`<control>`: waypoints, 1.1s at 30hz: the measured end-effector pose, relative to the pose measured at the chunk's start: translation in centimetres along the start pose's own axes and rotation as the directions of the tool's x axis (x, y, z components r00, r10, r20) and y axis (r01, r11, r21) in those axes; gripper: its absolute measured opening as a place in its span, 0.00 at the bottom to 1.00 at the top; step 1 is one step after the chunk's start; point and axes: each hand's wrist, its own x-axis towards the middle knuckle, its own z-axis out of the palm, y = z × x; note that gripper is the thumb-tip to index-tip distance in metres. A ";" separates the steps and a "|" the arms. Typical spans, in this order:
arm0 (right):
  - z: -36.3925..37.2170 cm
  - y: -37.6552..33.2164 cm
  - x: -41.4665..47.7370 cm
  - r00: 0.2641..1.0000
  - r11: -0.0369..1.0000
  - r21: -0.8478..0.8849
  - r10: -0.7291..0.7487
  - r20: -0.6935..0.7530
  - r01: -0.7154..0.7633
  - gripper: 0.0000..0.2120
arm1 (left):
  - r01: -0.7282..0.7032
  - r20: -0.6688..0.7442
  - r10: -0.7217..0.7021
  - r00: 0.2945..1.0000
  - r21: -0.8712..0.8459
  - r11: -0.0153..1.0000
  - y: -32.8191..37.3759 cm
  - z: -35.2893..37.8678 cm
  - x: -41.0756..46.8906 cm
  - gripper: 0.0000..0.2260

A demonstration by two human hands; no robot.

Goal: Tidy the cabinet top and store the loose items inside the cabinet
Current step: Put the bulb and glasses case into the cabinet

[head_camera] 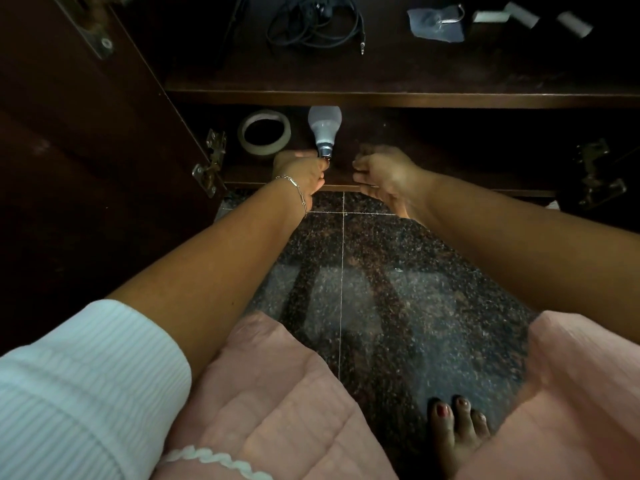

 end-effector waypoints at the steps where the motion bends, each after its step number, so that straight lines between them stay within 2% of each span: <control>1: -0.2 0.1 -0.5 1.000 1.000 0.008 -0.001 -0.006 0.001 0.14 | -0.011 0.001 0.011 1.000 0.018 1.000 -0.1 0.0 -0.1 0.18; 4: -1.1 0.0 -2.2 1.000 0.998 0.063 0.000 -0.028 0.002 0.15 | -0.069 -0.037 0.072 0.997 0.079 0.994 0.1 0.3 -1.5 0.09; 7: -2.3 -0.7 -4.3 0.998 0.991 0.129 -0.029 -0.054 0.035 0.13 | -0.114 0.049 0.110 0.993 0.105 0.988 0.8 0.7 -3.5 0.05; 9: -3.1 -1.2 -5.8 0.987 0.979 0.162 -0.103 -0.125 0.123 0.12 | -0.180 0.111 0.165 0.980 0.149 0.972 1.5 1.0 -5.1 0.06; 13: -4.7 -3.2 -9.6 0.890 0.904 0.167 -0.330 -0.316 0.394 0.12 | -0.414 0.192 0.378 0.906 0.203 0.887 3.5 2.1 -9.4 0.03; 16: -6.3 -5.4 -12.3 0.802 0.818 0.206 -0.419 -0.426 0.537 0.13 | -0.564 0.245 0.519 0.819 0.176 0.807 5.6 3.2 -12.9 0.05; 20: -8.6 -8.7 -14.9 0.725 0.709 0.265 -0.485 -0.489 0.653 0.15 | -0.591 0.314 0.564 0.764 -0.011 0.807 9.2 5.3 -16.7 0.05; 24: -11.1 -11.8 -17.2 0.648 0.616 0.269 -0.548 -0.530 0.741 0.15 | -0.661 0.384 0.640 0.665 -0.096 0.744 12.4 7.1 -18.9 0.06; 27: -13.0 -13.8 -17.9 0.538 0.551 0.176 -0.612 -0.579 0.816 0.15 | -0.765 0.370 0.737 0.566 -0.099 0.637 14.8 8.7 -20.0 0.06; 29: -14.3 -14.9 -17.8 0.398 0.491 0.018 -0.684 -0.612 0.871 0.13 | -0.837 0.354 0.795 0.492 -0.061 0.545 16.5 10.0 -20.2 0.06; 31: -15.8 -15.8 -17.2 0.255 0.459 -0.229 -0.769 -0.586 0.858 0.08 | -0.891 0.335 0.838 0.430 0.012 0.453 18.2 11.3 -19.9 0.07; 33: -17.6 -16.7 -16.2 0.226 0.476 -0.400 -0.817 -0.531 0.784 0.07 | -0.903 0.342 0.836 0.428 0.126 0.410 19.9 12.6 -19.1 0.10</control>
